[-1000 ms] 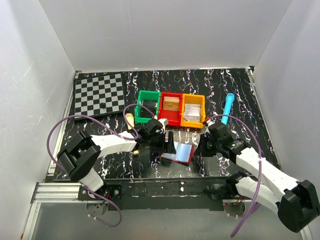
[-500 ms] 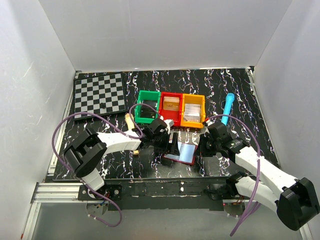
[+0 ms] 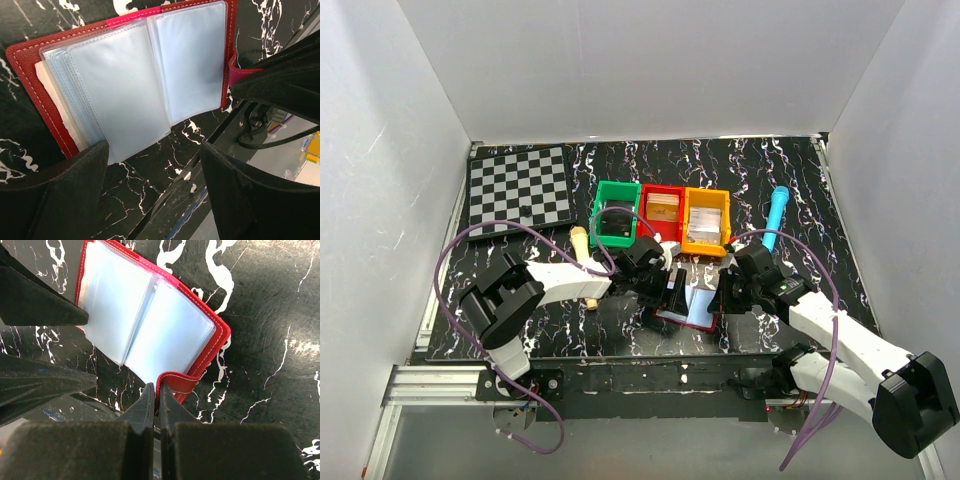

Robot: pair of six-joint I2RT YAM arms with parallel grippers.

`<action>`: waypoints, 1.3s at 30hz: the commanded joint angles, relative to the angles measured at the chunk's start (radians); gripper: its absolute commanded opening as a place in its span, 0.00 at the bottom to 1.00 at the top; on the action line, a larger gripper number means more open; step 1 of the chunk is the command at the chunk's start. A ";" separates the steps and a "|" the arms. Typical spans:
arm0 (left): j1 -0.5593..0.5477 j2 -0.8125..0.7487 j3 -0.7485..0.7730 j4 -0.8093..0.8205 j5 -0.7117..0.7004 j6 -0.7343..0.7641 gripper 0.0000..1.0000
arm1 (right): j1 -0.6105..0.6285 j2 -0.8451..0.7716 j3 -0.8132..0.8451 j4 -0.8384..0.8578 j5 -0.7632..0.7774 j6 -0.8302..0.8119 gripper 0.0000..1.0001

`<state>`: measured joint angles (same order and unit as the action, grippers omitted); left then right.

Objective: Take the credit cards out of the card holder
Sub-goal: Remove the credit card from the card holder.

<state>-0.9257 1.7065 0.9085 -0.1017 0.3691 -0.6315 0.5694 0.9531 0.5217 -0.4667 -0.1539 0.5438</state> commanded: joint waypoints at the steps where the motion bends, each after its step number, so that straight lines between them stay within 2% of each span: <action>1: -0.022 0.002 0.032 0.023 0.045 0.032 0.73 | -0.003 0.004 0.011 0.045 -0.015 -0.005 0.01; 18: -0.058 0.016 0.092 0.051 0.108 0.078 0.73 | -0.003 -0.002 -0.002 0.036 -0.003 -0.008 0.01; 29: -0.110 0.030 0.159 0.014 0.108 0.145 0.73 | -0.003 -0.013 -0.020 0.039 0.011 -0.005 0.01; 34: -0.167 0.041 0.228 -0.058 0.064 0.211 0.74 | -0.003 -0.017 -0.023 0.042 0.028 -0.001 0.01; 39: -0.138 -0.094 0.103 0.006 -0.090 0.119 0.77 | -0.003 -0.023 -0.025 0.037 0.027 0.001 0.01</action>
<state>-1.0935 1.7462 1.0813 -0.1196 0.4095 -0.4728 0.5694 0.9485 0.5064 -0.4576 -0.1375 0.5457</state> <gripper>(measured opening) 0.752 0.045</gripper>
